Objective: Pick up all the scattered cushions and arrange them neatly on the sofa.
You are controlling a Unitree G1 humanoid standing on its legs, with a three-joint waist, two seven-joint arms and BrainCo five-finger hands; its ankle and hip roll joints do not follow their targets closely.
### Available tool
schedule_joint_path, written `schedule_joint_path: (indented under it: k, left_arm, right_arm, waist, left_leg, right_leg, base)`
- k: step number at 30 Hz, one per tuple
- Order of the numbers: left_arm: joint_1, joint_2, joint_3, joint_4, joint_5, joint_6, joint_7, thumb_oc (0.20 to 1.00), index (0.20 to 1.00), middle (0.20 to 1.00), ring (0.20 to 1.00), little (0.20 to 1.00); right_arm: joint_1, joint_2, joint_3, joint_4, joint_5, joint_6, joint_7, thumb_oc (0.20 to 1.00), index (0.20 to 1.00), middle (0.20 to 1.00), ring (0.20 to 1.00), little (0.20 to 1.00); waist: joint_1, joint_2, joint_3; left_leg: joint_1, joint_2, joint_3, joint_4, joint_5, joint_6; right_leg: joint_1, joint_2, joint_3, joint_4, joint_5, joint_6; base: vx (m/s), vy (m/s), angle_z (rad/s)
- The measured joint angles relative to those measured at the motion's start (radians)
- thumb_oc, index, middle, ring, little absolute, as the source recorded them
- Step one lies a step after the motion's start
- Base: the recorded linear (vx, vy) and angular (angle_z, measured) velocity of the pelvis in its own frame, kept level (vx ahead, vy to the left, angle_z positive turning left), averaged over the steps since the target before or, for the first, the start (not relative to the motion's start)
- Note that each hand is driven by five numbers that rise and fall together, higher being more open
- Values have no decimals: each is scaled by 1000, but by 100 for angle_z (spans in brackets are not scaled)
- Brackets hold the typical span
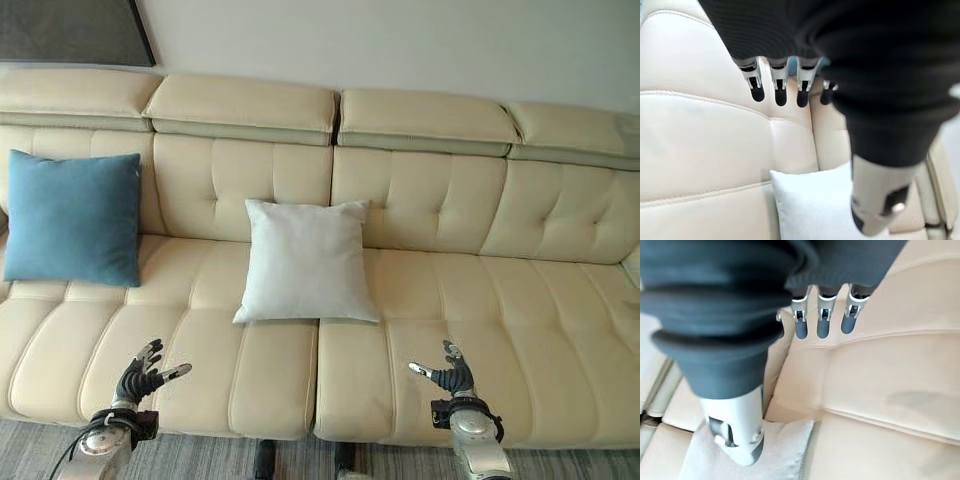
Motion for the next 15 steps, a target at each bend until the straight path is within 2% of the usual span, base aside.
schedule_joint_path:
  k: [1, 2, 4, 5, 6, 7, 8, 9, 12, 13, 14, 15]
  left_arm:
    - [-3, -2, 0, -1, 1, 1, 0, 1000, 1000, 1000, 1000, 1000]
    - [4, -2, 5, 0, 4, 0, -3, 1000, 1000, 1000, 1000, 1000]
    - [15, 6, 12, 6, 4, 1, -4, 1000, 1000, 1000, 1000, 1000]
    - [23, 9, 26, 11, 4, 2, -3, 1000, 1000, 1000, 1000, 1000]
    - [30, 16, 26, 11, 4, 3, -2, 1000, 1000, 1000, 1000, 1000]
    - [42, 19, 35, 10, 4, 5, -1, 1000, 1000, 1000, 1000, 1000]
    - [33, -15, 46, 28, 3, 9, 4, 1000, 1000, 1000, 1000, 1000]
    - [46, -35, 43, 36, 4, 11, 2, 1000, 1000, 1000, 1000, 1000]
    - [44, -55, 41, 39, 3, 14, 2, 1000, 1000, 1000, 1000, 1000]
    - [48, -57, 41, 39, 0, 14, 3, 1000, 1000, 1000, 1000, 1000]
    - [30, -55, 38, 39, -6, 14, 4, 1000, 1000, 1000, 1000, 1000]
    - [14, -54, 38, 40, -6, 15, 4, 1000, 1000, 1000, 1000, 1000]
  right_arm:
    - [-4, -2, 1, -4, 1, 0, 1, 1000, 1000, 1000, 1000, 1000]
    - [-2, -2, 2, -5, 3, 0, 2, 1000, 1000, 1000, 1000, 1000]
    - [2, -1, 2, -7, 3, 0, 3, 1000, 1000, 1000, 1000, 1000]
    - [0, -1, 0, -18, 3, -2, 2, 1000, 1000, 1000, 1000, 1000]
    - [0, 1, 3, -19, 3, -2, 3, 1000, 1000, 1000, 1000, 1000]
    - [-9, 2, 5, -24, 3, -2, 3, 1000, 1000, 1000, 1000, 1000]
    - [-24, -4, 1, -24, 3, -1, 2, 1000, 1000, 1000, 1000, 1000]
    - [-24, -8, 5, -31, 3, -1, 3, 1000, 1000, 1000, 1000, 1000]
    - [14, -11, 4, -41, 4, 0, 4, 1000, 1000, 1000, 1000, 1000]
    - [15, -14, 5, -40, 4, 0, 4, 1000, 1000, 1000, 1000, 1000]
    - [9, -17, 6, -40, 4, 0, 2, 1000, 1000, 1000, 1000, 1000]
    - [0, -19, 6, -42, 4, 0, 1, 1000, 1000, 1000, 1000, 1000]
  waist:
    - [0, 20, 12]
    - [4, 30, 15]
    - [14, 22, 15]
    - [28, -10, 10]
    - [35, -19, 13]
    - [54, -39, 17]
    - [57, -8, 30]
    - [59, 23, 30]
    - [55, 54, 34]
    - [56, 67, 39]
    - [55, 79, 47]
    - [57, 75, 50]
  left_leg:
    - [-4, 26, 3, -1, 3, 1]
    - [-20, 49, 14, 2, 13, 5]
    - [-25, 56, 23, 10, 24, -7]
    - [-36, 52, 30, 14, 24, -9]
    - [-41, 44, 33, 14, 36, -25]
    - [-44, 41, 54, 12, 52, -47]
    - [-54, 66, 47, 17, 64, -61]
    - [-56, 92, 42, 19, 75, -77]
    - [-102, 126, 9, 66, 107, -116]
    - [-110, 139, 5, 69, 114, -126]
    - [-142, 153, -30, 79, 156, -174]
    - [-179, 150, -55, 75, 231, -208]
  right_leg:
    - [-24, 13, -2, 115, -43, -10]
    - [-36, 18, 4, 273, -130, 4]
    - [-7, 4, 14, 374, -207, 21]
    - [67, -14, 30, 330, -246, 35]
    - [109, -24, 31, 258, -265, 30]
    - [149, -22, 30, 149, -284, 5]
    - [192, 11, 27, 40, -239, -41]
    - [217, 51, 27, -15, -203, -52]
    - [223, 90, 0, -41, -186, -93]
    - [219, 110, -1, -35, -183, -97]
    - [174, 127, -16, 21, -195, -121]
    - [126, 125, -31, 73, -202, -141]
  base:
    - [-179, -103, -26]
    - [-220, -141, -14]
    - [-204, -144, -19]
    - [-229, -199, -30]
    - [-235, -203, -40]
    - [-217, -224, -33]
    - [-234, -210, -33]
    - [-337, -269, -12]
    - [-258, -128, 20]
    - [-452, -146, 34]
    - [-402, -96, 32]
    - [-405, -92, 34]
